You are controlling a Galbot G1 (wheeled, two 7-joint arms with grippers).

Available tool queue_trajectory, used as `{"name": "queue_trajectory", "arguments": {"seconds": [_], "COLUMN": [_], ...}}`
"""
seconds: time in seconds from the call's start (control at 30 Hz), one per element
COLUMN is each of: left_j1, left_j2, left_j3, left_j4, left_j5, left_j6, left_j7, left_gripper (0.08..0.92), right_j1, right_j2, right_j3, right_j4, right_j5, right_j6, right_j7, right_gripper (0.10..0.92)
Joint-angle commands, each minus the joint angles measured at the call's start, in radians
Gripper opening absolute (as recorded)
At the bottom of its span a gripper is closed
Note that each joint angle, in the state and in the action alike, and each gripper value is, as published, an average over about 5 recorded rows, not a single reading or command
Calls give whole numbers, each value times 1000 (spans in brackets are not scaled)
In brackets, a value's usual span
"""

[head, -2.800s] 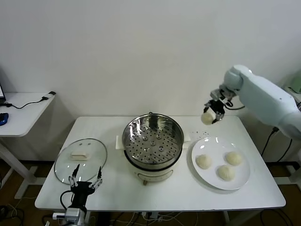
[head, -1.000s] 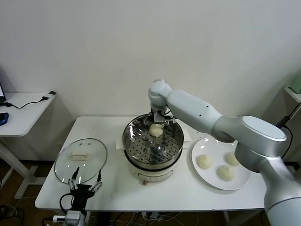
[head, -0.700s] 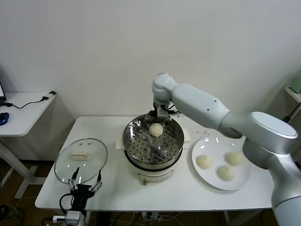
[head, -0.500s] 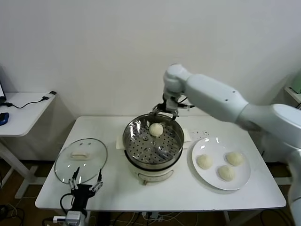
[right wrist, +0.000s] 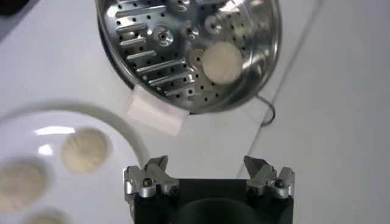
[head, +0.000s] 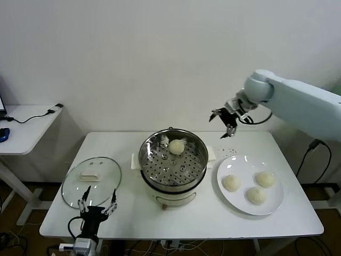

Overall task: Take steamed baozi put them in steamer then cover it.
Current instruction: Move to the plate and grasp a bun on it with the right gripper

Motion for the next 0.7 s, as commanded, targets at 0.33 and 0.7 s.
{"name": "queue_trajectory", "arguments": {"seconds": [0.33, 0.7], "left_j1": [0, -6], "left_j2": [12, 8], "left_j3": [-9, -5], "left_j4": [0, 15], "left_j5": [-7, 0], "left_j6": [0, 3], "left_j7": [-1, -2], "left_gripper": [823, 823], "right_j1": [-428, -543], "right_j2": [-96, -5], "right_j3": [222, 309], "right_j4": [-49, -118], "right_j5": [-112, -170], "right_j6": [-166, -156], "right_j7": [-55, -22], "right_gripper": [823, 823]}}
